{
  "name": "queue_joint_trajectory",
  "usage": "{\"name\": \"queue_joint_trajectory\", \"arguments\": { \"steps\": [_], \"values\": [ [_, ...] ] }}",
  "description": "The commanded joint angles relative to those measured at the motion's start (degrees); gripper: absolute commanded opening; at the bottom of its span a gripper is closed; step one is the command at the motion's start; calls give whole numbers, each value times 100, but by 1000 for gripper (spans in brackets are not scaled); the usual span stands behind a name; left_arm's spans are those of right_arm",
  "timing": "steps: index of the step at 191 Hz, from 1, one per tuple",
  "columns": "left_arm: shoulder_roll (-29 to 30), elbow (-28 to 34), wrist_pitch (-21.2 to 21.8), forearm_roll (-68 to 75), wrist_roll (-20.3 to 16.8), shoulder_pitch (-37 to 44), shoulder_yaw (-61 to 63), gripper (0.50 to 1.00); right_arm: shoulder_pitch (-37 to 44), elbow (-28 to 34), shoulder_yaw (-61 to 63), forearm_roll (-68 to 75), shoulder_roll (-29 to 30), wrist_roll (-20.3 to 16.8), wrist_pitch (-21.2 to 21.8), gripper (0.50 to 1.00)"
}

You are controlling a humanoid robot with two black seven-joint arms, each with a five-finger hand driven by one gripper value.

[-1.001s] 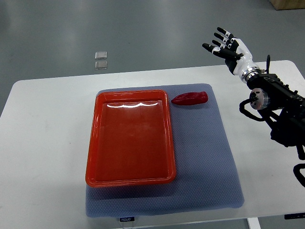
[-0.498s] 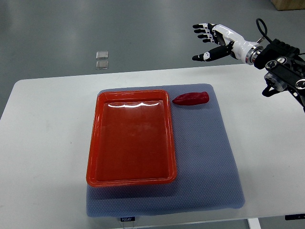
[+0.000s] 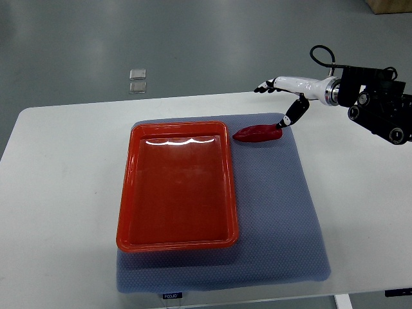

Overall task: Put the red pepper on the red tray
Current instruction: 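Swing the open right hand over toward the red pepper, then lower the right hand onto the red pepper and close fingers around it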

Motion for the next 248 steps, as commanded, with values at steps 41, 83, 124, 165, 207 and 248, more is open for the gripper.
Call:
{"name": "queue_joint_trajectory", "arguments": {
  "steps": [41,83,124,165,207,248],
  "values": [
    [0,0,0,0,4,2,-9,1000,12,-59,-315,-6,251,-520,-52,901],
    [0,0,0,0,4,2,-9,1000,-32,-164,-332,-15,585,-502,-167,885],
    [0,0,0,0,4,2,-9,1000,-67,-841,-341,-6,981,-502,-175,885],
    [0,0,0,0,-4,2,-9,1000,-111,-911,-367,-15,1025,-538,-175,870],
    [0,9,0,0,4,2,-9,1000,-111,-929,-508,-15,1113,-520,-228,793],
    [0,9,0,0,4,-7,-9,1000,-129,-929,-526,-15,1122,-520,-272,680]
  ]
}}
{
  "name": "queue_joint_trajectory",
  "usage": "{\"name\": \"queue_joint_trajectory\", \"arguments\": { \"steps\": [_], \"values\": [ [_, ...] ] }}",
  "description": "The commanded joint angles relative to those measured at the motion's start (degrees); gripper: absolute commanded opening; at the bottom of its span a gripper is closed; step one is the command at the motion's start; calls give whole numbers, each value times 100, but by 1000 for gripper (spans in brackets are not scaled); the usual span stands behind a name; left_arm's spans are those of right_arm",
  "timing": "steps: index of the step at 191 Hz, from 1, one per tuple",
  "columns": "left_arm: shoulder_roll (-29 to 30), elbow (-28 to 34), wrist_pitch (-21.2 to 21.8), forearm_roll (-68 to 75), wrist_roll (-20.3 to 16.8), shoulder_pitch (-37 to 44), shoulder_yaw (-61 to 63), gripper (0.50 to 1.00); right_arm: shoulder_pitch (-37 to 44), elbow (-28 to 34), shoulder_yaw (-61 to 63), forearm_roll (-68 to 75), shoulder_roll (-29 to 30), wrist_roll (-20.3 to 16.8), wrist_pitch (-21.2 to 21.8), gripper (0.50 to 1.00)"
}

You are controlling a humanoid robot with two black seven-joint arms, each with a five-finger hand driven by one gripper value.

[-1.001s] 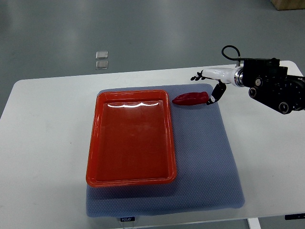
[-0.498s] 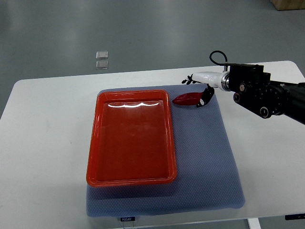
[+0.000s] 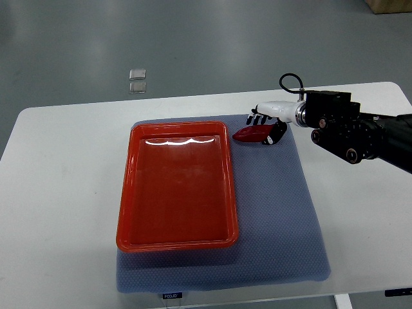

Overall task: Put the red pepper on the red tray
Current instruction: 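Lower the right hand onto the red pepper and close fingers around it, then lift the red pepper with the right hand and carry it over the tray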

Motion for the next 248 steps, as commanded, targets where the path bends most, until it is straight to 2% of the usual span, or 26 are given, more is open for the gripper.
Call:
{"name": "queue_joint_trajectory", "arguments": {
  "steps": [1,36,47,66,123,185,204,228,248],
  "values": [
    [0,2,0,0,4,-7,0,1000,-12,0,-8,1,2,2,-5,680],
    [0,2,0,0,4,1,0,1000,-21,0,-8,-8,2,11,-14,584],
    [0,2,0,0,-5,-7,0,1000,-38,0,-8,-8,2,11,-14,574],
    [0,2,0,0,4,1,0,1000,-47,0,-17,-8,2,11,-14,500],
    [0,2,0,0,-5,1,0,1000,50,0,-8,-8,-68,19,-14,500],
    [0,2,0,0,4,1,0,1000,621,9,89,19,-77,46,-49,500],
    [0,2,0,0,4,1,0,1000,788,62,106,115,-16,169,-84,500],
    [0,2,0,0,-5,1,0,1000,858,106,106,115,169,643,-110,513],
    [0,-6,0,0,-5,1,-8,1000,832,123,106,124,529,723,-128,513]
  ]
}}
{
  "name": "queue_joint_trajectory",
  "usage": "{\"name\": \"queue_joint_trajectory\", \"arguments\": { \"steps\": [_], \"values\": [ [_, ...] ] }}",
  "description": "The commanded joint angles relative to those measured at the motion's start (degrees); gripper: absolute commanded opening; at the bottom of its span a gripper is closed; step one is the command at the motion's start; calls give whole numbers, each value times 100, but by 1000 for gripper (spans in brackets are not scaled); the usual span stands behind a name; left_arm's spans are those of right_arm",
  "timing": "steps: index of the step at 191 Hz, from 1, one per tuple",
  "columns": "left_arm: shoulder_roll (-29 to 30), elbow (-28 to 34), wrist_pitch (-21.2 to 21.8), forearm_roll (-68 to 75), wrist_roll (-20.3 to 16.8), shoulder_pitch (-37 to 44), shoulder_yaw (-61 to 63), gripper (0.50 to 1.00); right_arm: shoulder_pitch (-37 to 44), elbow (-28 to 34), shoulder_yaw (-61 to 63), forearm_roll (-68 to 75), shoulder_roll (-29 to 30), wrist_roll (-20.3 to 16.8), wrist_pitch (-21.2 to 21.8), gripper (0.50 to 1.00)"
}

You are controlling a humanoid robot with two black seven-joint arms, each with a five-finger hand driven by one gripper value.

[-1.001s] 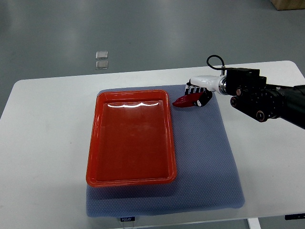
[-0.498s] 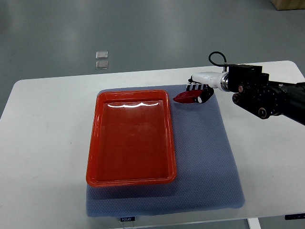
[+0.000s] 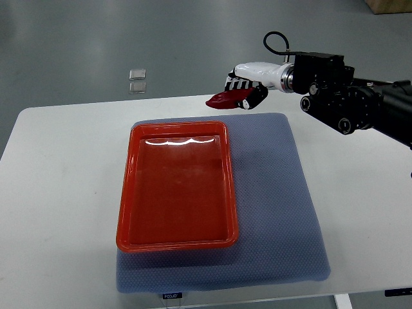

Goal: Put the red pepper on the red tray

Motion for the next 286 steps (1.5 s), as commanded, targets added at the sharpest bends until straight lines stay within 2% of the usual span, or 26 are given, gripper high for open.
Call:
{"name": "queue_joint_trajectory", "arguments": {
  "steps": [1,34,134,190,212,219,227,228,231,232,233,236,242,286],
  "values": [
    [0,1,0,0,-3,1,-9,1000,-14,17,0,8,349,125,-15,513],
    [0,1,0,0,-3,1,-9,1000,-40,34,0,0,815,143,-15,523],
    [0,1,0,0,-3,1,-9,1000,-866,8,-61,-27,815,99,-191,564],
    [0,1,0,0,5,1,-9,1000,-893,192,-35,-18,815,116,-279,574],
    [0,1,0,0,5,1,-9,1000,-875,228,-35,-9,815,116,-288,613],
    [0,1,0,0,-3,1,-9,1000,-866,245,-35,0,815,125,-288,643],
    [0,1,0,0,5,1,-9,1000,-858,254,-17,0,815,125,-297,707],
    [0,1,0,0,5,1,-9,1000,-858,254,-17,0,815,125,-297,731],
    [0,1,0,0,5,1,-9,1000,-858,254,-17,8,815,125,-297,754],
    [0,1,0,0,-3,1,-9,1000,-858,254,-8,8,815,125,-297,782],
    [0,1,0,0,-3,1,-9,1000,-858,254,-8,8,815,125,-297,782],
    [0,1,0,0,5,1,-9,1000,-849,254,-8,8,815,134,-297,829],
    [0,1,0,0,5,1,-9,1000,-840,263,-8,8,815,134,-297,874],
    [0,1,0,0,5,1,-9,1000,-726,342,9,17,815,143,-297,905]
  ]
}}
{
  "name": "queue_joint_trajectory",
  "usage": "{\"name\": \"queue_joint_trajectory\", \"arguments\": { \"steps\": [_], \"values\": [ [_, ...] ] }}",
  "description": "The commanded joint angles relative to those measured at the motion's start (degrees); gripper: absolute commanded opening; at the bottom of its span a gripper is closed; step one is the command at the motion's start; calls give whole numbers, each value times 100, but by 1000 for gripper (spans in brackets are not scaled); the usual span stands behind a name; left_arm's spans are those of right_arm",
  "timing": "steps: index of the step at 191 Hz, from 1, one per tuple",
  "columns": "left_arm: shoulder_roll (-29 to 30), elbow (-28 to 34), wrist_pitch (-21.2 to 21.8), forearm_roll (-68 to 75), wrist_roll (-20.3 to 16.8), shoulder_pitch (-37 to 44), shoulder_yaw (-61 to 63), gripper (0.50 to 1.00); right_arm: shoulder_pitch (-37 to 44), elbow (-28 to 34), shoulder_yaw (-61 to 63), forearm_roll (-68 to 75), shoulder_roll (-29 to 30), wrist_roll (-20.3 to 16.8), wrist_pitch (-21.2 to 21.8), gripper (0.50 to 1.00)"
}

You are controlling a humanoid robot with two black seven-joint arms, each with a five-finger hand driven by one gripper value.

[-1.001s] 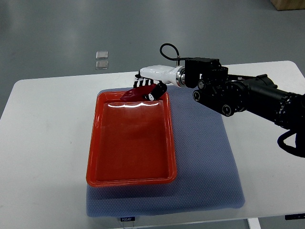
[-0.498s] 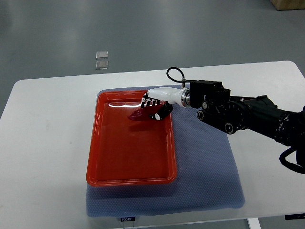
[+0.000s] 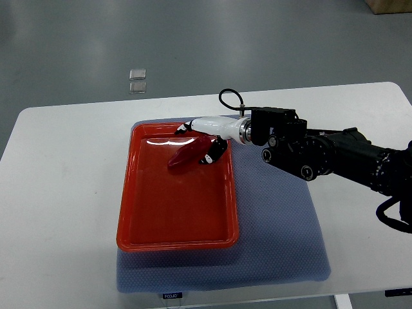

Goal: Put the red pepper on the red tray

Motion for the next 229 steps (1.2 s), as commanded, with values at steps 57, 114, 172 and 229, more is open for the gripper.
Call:
{"name": "queue_joint_trajectory", "arguments": {
  "steps": [57,114,172,229],
  "values": [
    [0,0,0,0,4,0,0,1000,279,18,783,458,0,-26,48,913],
    [0,0,0,0,4,0,0,1000,24,-78,2259,2039,0,-17,-5,919],
    [0,0,0,0,4,0,0,1000,-873,-105,4105,3745,-237,1,-5,917],
    [0,0,0,0,-5,0,-9,1000,-1426,-500,5221,5045,-308,1,-5,917]
  ]
}}
